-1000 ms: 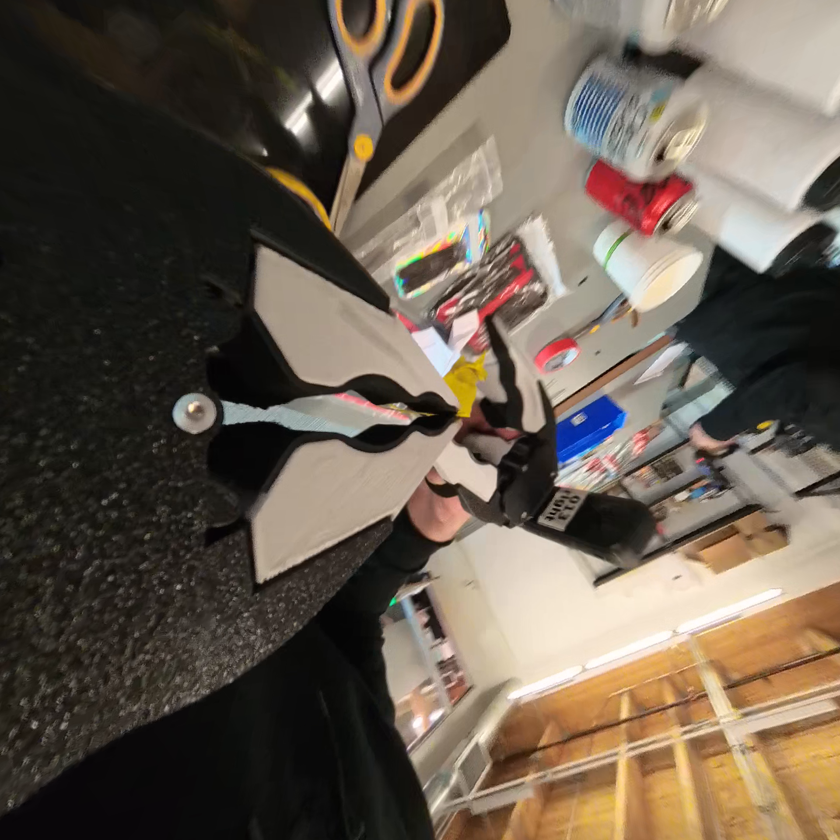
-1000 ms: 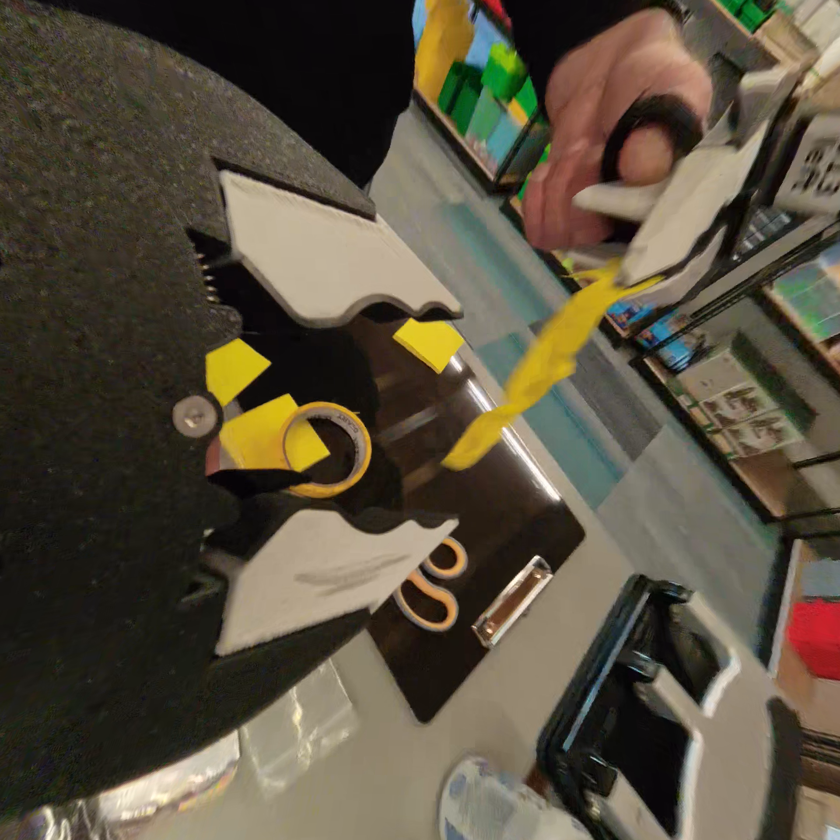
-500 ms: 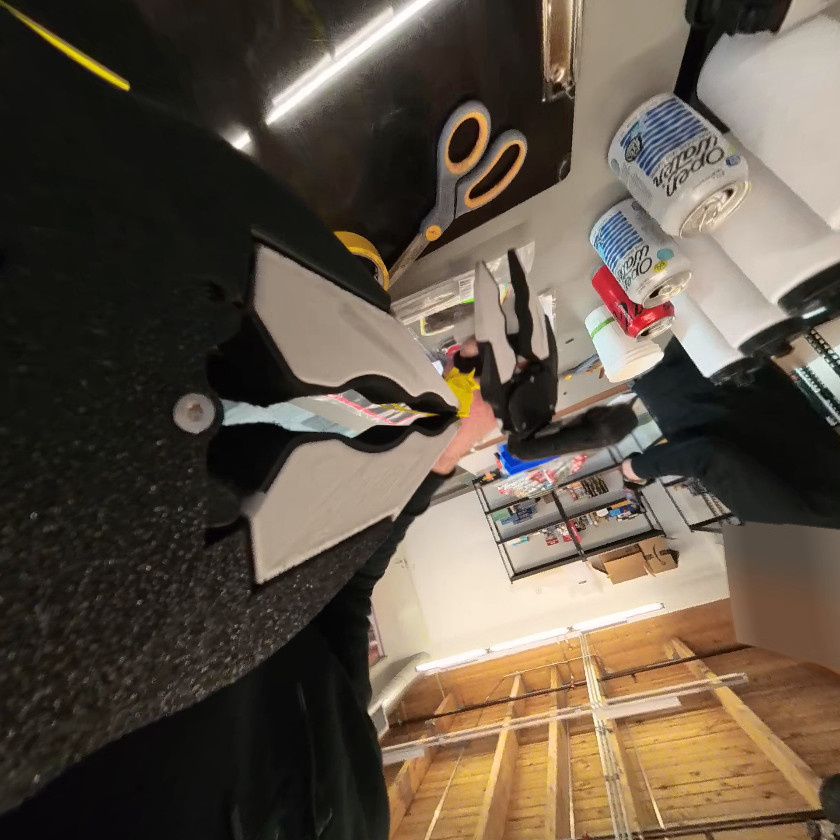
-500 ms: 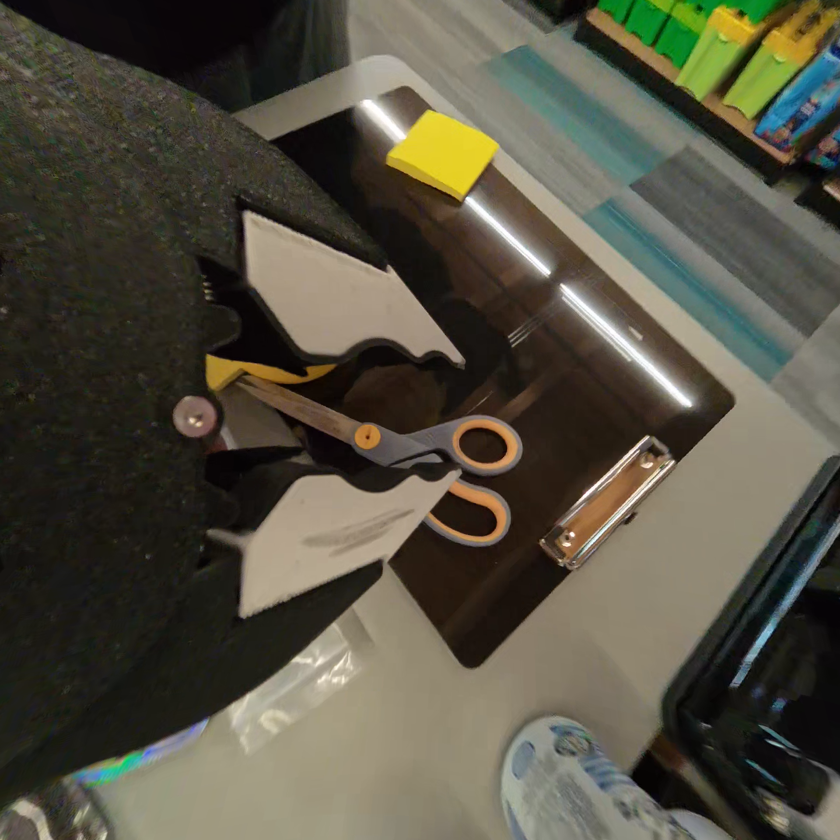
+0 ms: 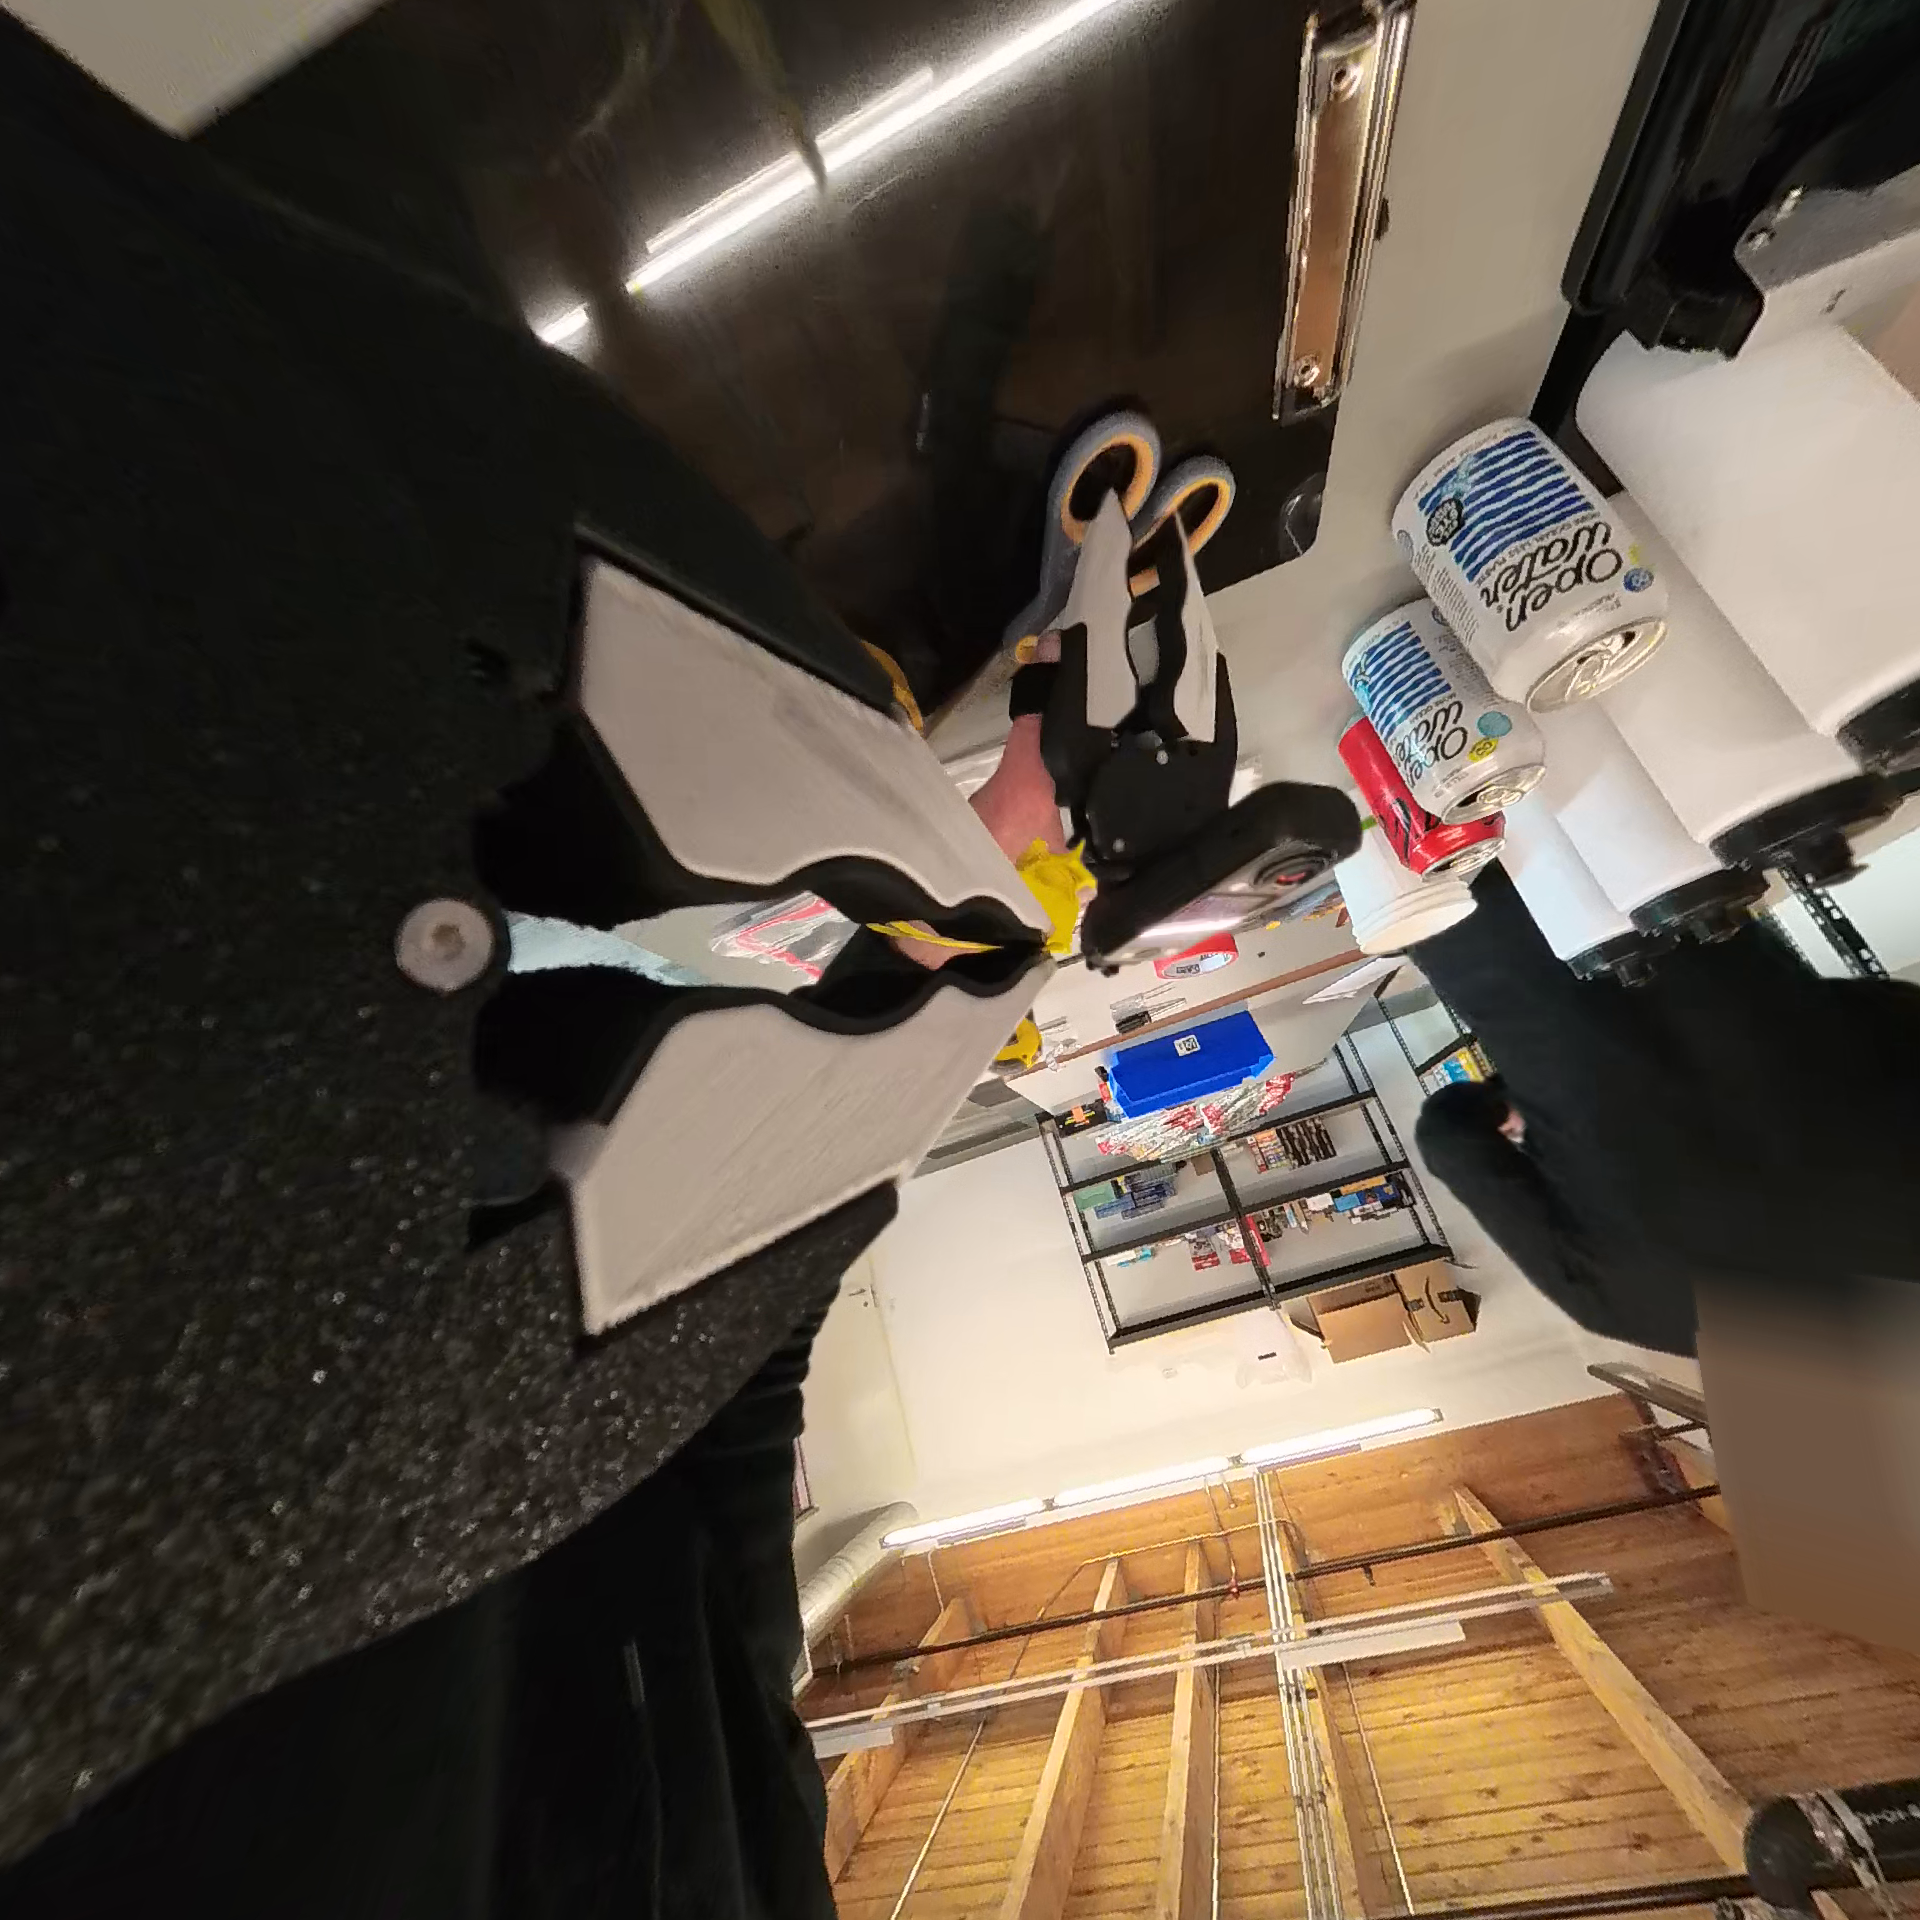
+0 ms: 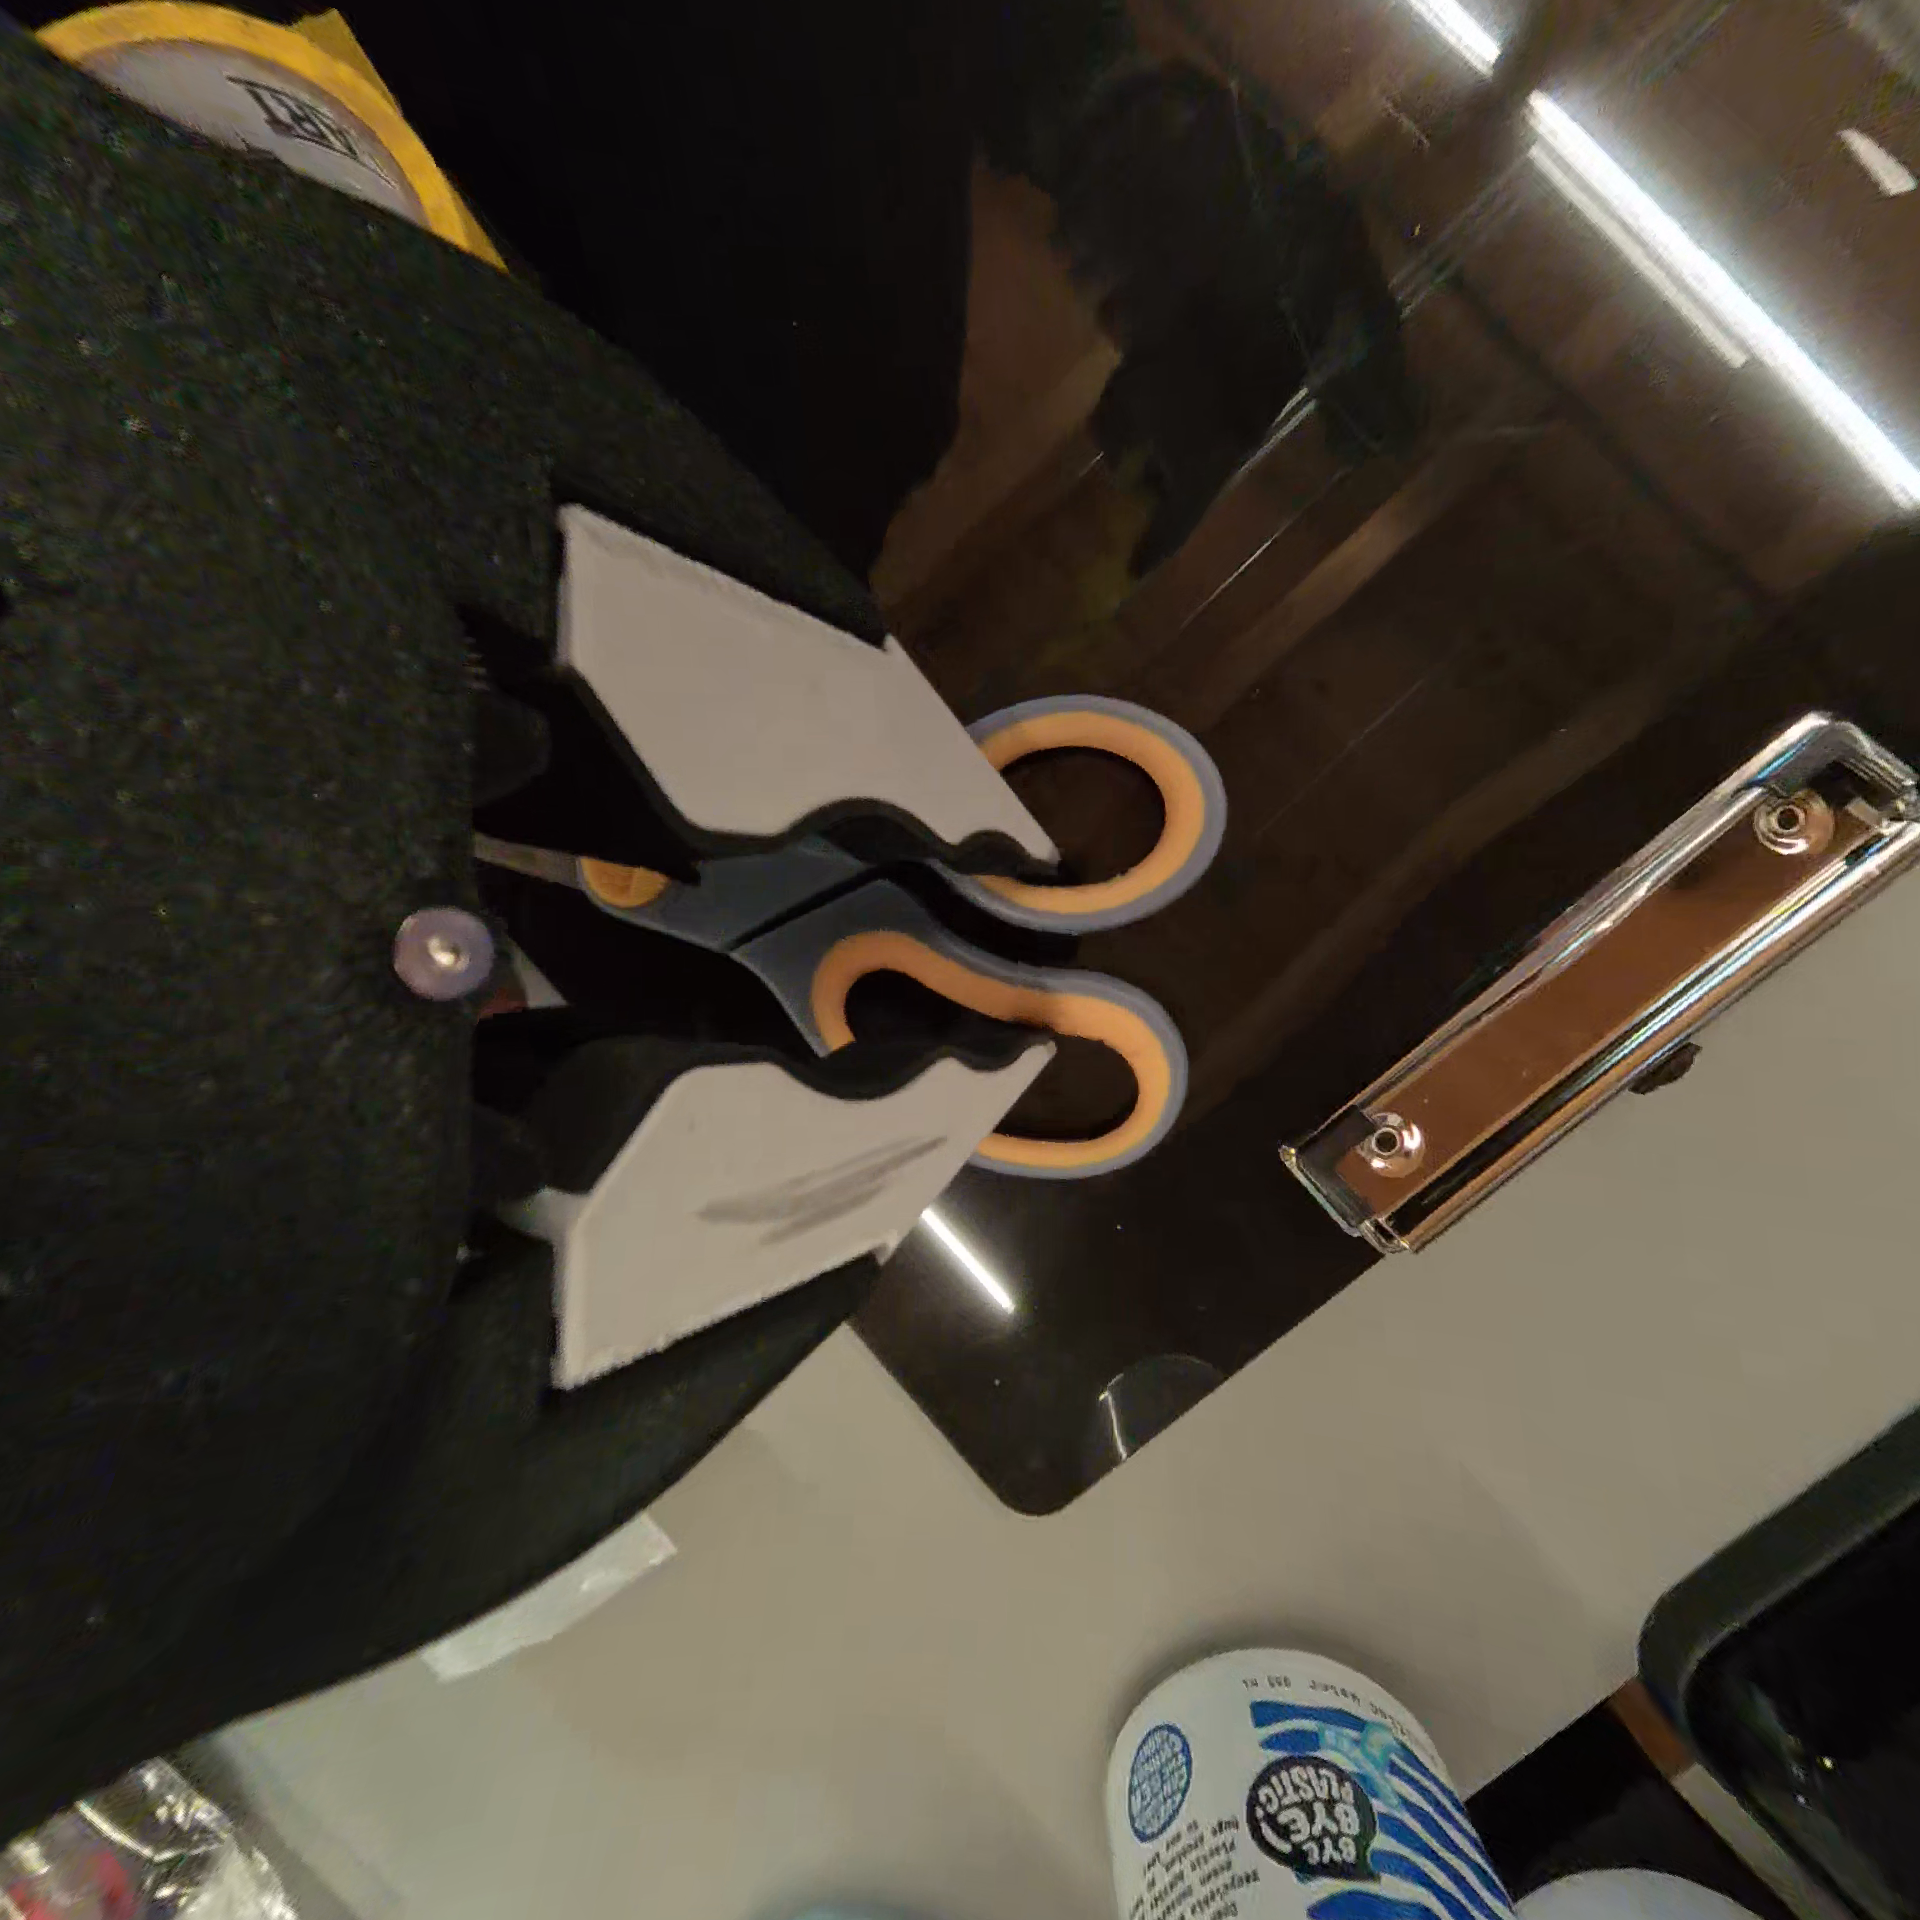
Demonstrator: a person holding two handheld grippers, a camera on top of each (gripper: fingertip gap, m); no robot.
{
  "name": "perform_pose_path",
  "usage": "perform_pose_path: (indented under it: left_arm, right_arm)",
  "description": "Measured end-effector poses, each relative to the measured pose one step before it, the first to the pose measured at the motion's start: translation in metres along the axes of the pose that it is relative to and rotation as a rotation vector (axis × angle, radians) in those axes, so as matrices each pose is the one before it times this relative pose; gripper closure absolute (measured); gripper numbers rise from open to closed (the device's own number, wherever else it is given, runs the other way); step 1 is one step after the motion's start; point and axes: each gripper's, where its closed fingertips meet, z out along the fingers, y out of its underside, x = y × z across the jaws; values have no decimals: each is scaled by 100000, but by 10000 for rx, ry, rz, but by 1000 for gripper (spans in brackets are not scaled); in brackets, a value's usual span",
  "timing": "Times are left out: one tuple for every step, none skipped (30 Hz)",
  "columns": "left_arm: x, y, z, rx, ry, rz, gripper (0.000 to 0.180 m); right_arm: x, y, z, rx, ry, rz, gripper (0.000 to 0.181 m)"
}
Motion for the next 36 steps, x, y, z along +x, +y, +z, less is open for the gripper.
perform_pose_path:
  left_arm:
    - [-263,12,-100,-16,-39,-33,180]
    - [-268,6,-83,-27,-84,4,180]
    - [-117,-44,-82,-14,-9,-8,180]
    - [16,-96,-69,0,42,-6,180]
    - [0,-55,-46,-39,8,19,180]
    - [-80,-68,22,-47,-41,53,180]
    - [28,-108,-5,-24,-4,36,180]
    - [47,-108,-1,-16,24,7,180]
    - [22,-126,60,-24,7,21,180]
    - [40,-157,71,-25,-3,37,180]
    - [239,-215,166,-20,91,25,180]
    - [287,-344,188,32,98,40,180]
    - [421,-538,139,156,34,203,180]
    - [613,-566,276,91,111,257,180]
    - [804,-639,350,74,180,183,180]
    - [972,-832,420,146,239,138,180]
    - [1093,-908,543,180,298,153,180]
    - [1329,-781,640,99,370,198,180]
    - [1242,-615,831,-21,247,289,180]
    - [1173,-699,988,-2,188,293,180]
    - [1358,-774,1101,38,311,261,180]
    - [1273,-1012,1141,122,244,275,180]
    - [1023,-1078,1017,325,40,422,180]
    - [1217,-714,1081,137,210,337,180]
    - [953,-530,1074,119,142,300,180]
    - [710,-632,947,307,-6,386,180]
    - [1057,-235,956,189,258,294,180]
    - [413,376,886,-51,109,204,180]
    - [90,-34,563,258,-218,346,180]
    - [567,-194,398,357,165,129,180]
    - [368,137,372,116,157,-71,180]
    - [-85,195,251,83,-142,46,180]
    - [95,146,168,84,-71,115,180]
    - [332,209,184,-26,102,44,180]
    - [288,-106,54,133,75,17,180]
    - [126,-50,11,16,20,-43,180]
  right_arm:
    - [40,-71,-6,147,7,-24,158]
    - [-105,-157,-59,294,-147,143,159]
    - [-392,-105,-31,276,-436,419,159]
    - [-31,-166,-203,344,-216,323,159]
    - [-47,-475,-415,551,-229,216,159]
    - [-166,-519,-542,485,-388,483,159]
    - [-26,-694,-714,516,-271,497,159]
    - [-290,-1051,-931,661,-345,235,159]
    - [-399,-1066,-959,563,-328,176,159]
    - [-275,-1126,-999,555,-218,245,159]
    - [-628,-1340,-1060,680,-416,175,160]
    - [-980,-1733,-1137,907,-604,153,160]
    - [-951,-1906,-1074,929,-523,220,160]
    - [-1200,-1901,-899,811,-656,259,159]
    - [-1275,-2102,-801,897,-580,153,159]
    - [-1379,-2278,-645,981,-621,264,159]
    - [-1519,-2163,-384,904,-712,409,159]
    - [-1417,-1775,-95,693,-597,325,159]
    - [-1363,-1568,61,689,-493,169,159]
    - [-1483,-1252,214,561,-588,155,159]
    - [-1280,-872,363,396,-496,103,159]
    - [-1010,-585,426,291,-389,112,159]
    - [-889,-519,405,352,-359,153,159]
    - [-719,-505,379,378,-258,132,159]
    - [-507,-343,349,291,-153,105,159]
    - [-450,-117,356,175,-156,139,159]
    - [-533,-32,351,129,-247,167,159]
    - [-417,116,417,77,-104,38,159]
    - [-431,296,438,-49,-94,-11,159]
    - [-508,272,430,-37,-146,33,159]
    - [-374,152,398,34,-82,89,159]
    - [-376,230,413,-43,-98,46,159]
    - [-560,294,381,-157,-184,-68,159]
    - [-408,377,420,-199,-80,-77,159]
    - [-235,-9,196,14,-19,-17,159]
    - [-185,-11,103,-41,-8,41,158]
